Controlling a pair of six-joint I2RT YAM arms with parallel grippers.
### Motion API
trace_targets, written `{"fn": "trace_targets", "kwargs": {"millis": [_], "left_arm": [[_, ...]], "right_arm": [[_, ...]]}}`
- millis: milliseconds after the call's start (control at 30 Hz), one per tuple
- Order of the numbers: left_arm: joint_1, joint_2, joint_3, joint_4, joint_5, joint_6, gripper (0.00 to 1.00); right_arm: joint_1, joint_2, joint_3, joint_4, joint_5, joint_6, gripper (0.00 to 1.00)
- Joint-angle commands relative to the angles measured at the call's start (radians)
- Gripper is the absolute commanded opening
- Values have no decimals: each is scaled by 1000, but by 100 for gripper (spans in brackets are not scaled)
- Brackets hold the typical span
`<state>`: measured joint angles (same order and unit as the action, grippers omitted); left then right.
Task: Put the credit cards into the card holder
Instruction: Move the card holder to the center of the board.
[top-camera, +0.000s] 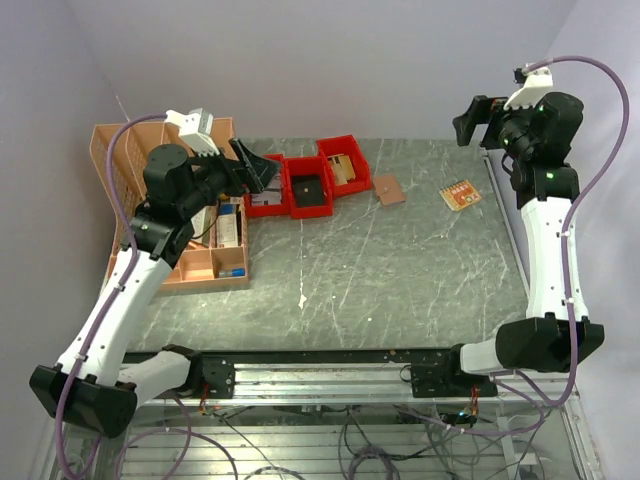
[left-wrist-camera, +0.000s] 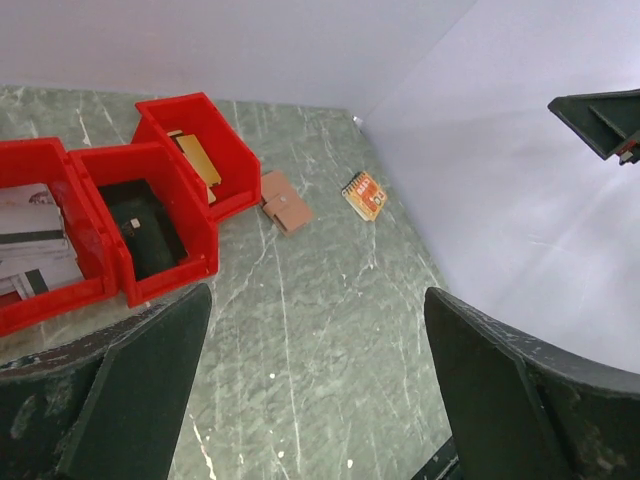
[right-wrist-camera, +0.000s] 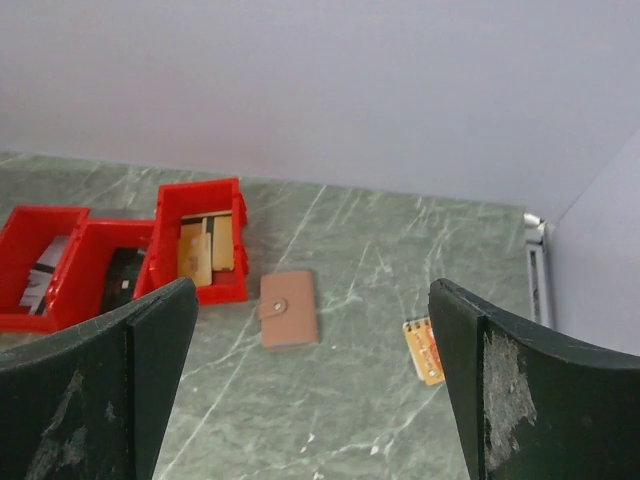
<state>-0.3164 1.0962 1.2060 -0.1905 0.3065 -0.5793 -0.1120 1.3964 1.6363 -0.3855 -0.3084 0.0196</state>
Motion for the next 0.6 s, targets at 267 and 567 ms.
{"fn": "trace_targets", "kwargs": {"millis": [267,567], "left_arm": [[5,-97,-168,68,54,-60,100],[5,-106,-327,134,106,-96,97]], "right_arm": [[-3,-2,-183,77,-406,-24,100],[39,378,-110,-131,-458,-292,100]]}}
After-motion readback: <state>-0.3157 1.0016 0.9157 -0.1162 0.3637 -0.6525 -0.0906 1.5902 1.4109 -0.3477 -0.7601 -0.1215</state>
